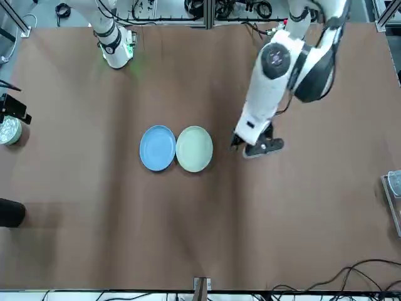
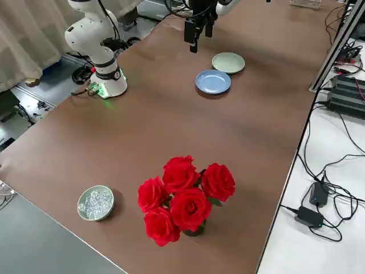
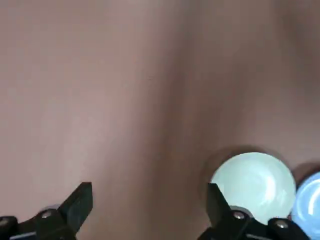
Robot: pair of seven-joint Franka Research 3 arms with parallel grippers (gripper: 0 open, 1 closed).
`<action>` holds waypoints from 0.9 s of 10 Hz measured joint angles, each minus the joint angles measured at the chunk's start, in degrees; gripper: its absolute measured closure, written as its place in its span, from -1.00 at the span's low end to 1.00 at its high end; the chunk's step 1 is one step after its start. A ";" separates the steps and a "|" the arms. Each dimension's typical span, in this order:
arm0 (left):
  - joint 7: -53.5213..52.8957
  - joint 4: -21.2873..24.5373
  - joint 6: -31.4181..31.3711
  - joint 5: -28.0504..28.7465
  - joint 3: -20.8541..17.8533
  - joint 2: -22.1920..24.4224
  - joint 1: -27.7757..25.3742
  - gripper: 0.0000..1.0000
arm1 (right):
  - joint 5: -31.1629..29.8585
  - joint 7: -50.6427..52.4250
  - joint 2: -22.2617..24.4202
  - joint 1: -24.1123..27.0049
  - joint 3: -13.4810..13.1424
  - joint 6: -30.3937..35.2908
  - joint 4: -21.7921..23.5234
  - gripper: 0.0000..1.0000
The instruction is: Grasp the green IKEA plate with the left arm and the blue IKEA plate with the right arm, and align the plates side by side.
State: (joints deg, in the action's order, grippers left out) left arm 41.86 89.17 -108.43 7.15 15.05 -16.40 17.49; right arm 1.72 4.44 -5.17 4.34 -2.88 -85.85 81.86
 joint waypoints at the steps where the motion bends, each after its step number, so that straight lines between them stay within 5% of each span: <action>1: -3.01 0.30 0.82 -1.02 0.03 1.31 -2.08 -1.00 | 0.00 0.00 0.00 0.00 0.01 0.00 -0.10 -1.00; 9: -23.47 0.76 5.39 -4.60 -0.12 8.58 -14.49 -1.00 | -0.64 0.01 -0.01 -0.89 0.11 0.22 -1.70 -1.00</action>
State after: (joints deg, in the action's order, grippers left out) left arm 18.39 89.93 -103.04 2.55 14.93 -7.82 3.00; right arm 1.07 4.45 -5.18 3.45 -2.77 -85.63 80.16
